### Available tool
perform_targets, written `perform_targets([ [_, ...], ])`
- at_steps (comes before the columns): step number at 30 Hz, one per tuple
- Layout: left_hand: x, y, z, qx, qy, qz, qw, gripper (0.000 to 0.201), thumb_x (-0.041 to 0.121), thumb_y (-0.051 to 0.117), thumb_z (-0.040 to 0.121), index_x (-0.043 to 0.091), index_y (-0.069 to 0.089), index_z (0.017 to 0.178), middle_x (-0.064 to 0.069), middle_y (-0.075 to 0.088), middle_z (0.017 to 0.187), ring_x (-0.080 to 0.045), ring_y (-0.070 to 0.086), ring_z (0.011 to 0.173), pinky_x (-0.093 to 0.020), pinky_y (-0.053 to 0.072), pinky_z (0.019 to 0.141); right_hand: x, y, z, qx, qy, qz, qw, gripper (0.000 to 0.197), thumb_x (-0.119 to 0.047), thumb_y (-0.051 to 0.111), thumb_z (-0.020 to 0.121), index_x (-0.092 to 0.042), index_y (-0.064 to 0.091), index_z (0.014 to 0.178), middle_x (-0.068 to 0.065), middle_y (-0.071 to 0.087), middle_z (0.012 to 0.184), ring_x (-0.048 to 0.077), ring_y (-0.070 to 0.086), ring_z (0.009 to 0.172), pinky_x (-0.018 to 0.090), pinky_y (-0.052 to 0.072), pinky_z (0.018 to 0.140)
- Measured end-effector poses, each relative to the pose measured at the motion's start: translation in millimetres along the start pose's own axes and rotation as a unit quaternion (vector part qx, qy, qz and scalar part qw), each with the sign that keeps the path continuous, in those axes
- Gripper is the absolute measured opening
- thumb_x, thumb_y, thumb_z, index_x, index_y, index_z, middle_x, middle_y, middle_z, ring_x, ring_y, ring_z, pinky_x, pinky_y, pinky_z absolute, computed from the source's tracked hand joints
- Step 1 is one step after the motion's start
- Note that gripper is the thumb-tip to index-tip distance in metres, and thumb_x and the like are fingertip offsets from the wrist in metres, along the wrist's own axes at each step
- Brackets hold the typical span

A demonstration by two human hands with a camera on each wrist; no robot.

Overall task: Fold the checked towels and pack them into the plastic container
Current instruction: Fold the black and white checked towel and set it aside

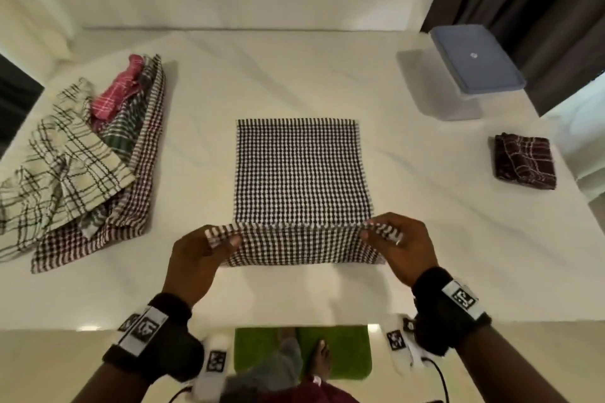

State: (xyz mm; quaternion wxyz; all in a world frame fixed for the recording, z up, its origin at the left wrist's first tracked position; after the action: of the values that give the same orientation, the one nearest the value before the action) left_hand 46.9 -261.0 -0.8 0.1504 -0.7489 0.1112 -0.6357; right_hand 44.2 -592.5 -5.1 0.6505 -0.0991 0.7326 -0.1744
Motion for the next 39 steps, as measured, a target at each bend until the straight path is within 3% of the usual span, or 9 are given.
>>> perform_targets([
  [3,10,3,48,0.005,-0.03,-0.065,0.997,0.013,0.017,0.067,0.085,0.03,0.07,0.087,0.017,0.073,0.08,0.0,0.068,0.079,-0.015,0.052,0.07,-19,0,47,0.056,0.009,0.026,0.998,0.01,-0.007,0.078,0.076,-0.002,0.07,0.08,0.001,0.071,0.072,0.005,0.063,0.064,0.013,0.048,0.059],
  [9,28,6,127,0.031,-0.035,-0.088,0.995,0.008,0.018,0.063,0.09,0.014,0.07,0.09,0.016,0.069,0.072,0.01,0.063,0.064,-0.009,0.047,0.064,-42,9,123,0.073,0.02,0.029,0.997,0.007,-0.008,0.072,0.082,-0.01,0.07,0.089,0.003,0.07,0.08,-0.008,0.064,0.064,0.009,0.05,0.062],
  [14,34,7,183,0.022,-0.057,-0.052,0.997,0.016,0.022,0.065,0.088,0.009,0.069,0.082,-0.001,0.068,0.072,-0.01,0.062,0.068,-0.031,0.05,0.073,-33,7,178,0.095,0.039,-0.028,0.994,0.023,-0.012,0.073,0.082,0.009,0.068,0.087,0.027,0.07,0.086,0.037,0.067,0.086,0.046,0.055,0.08],
  [17,25,10,211,0.023,-0.097,-0.065,0.993,0.022,0.023,0.069,0.086,0.005,0.068,0.073,-0.009,0.068,0.068,-0.02,0.061,0.069,-0.047,0.053,0.08,-22,7,208,0.096,0.056,-0.035,0.993,0.034,-0.017,0.075,0.081,0.013,0.064,0.088,0.033,0.065,0.086,0.045,0.064,0.086,0.055,0.053,0.079],
  [20,13,19,233,0.02,-0.12,-0.061,0.991,0.023,0.019,0.069,0.085,0.014,0.066,0.063,0.003,0.068,0.06,-0.021,0.06,0.068,-0.047,0.05,0.081,-9,7,231,0.095,0.081,-0.039,0.991,0.031,-0.018,0.076,0.08,0.011,0.064,0.083,0.03,0.067,0.083,0.043,0.065,0.084,0.049,0.053,0.077],
  [27,-8,31,273,0.02,-0.113,0.021,0.993,0.027,0.023,0.068,0.087,-0.003,0.065,0.081,-0.026,0.068,0.082,-0.037,0.065,0.077,-0.056,0.053,0.081,27,25,273,0.062,0.117,-0.071,0.989,0.038,-0.023,0.076,0.079,0.011,0.059,0.079,0.031,0.063,0.08,0.044,0.061,0.079,0.048,0.052,0.074],
  [34,-21,35,283,0.022,-0.103,0.094,0.99,0.017,0.026,0.069,0.085,0.011,0.061,0.086,-0.008,0.066,0.085,-0.028,0.063,0.08,-0.045,0.054,0.081,39,40,280,0.06,0.132,-0.127,0.981,0.025,-0.022,0.075,0.08,-0.016,0.058,0.063,0.002,0.062,0.065,0.019,0.058,0.065,0.028,0.043,0.066],
  [37,-21,33,283,0.028,-0.091,0.126,0.987,0.017,0.025,0.071,0.083,0.013,0.062,0.091,-0.005,0.066,0.086,-0.023,0.064,0.08,-0.038,0.053,0.078,31,39,279,0.063,0.138,-0.139,0.979,0.015,-0.024,0.077,0.077,-0.018,0.064,0.081,0.0,0.066,0.08,0.016,0.059,0.074,0.024,0.042,0.072],
  [39,-17,32,278,0.036,-0.082,0.144,0.986,0.03,0.023,0.073,0.081,0.016,0.058,0.106,-0.001,0.064,0.092,-0.019,0.063,0.079,-0.029,0.047,0.073,26,39,273,0.067,0.135,-0.162,0.975,0.034,-0.023,0.078,0.075,-0.019,0.062,0.104,0.002,0.064,0.104,0.016,0.06,0.089,0.026,0.046,0.081],
])
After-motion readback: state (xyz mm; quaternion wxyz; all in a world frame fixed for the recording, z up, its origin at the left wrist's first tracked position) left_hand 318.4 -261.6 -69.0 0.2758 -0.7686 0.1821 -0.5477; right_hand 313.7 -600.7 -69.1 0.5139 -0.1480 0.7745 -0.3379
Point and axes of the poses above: each hand's wrist, its own z-axis towards the middle knuckle, its own y-axis out of the palm, x = y × z, the point moved 3 cm from there along z, towards the middle knuckle
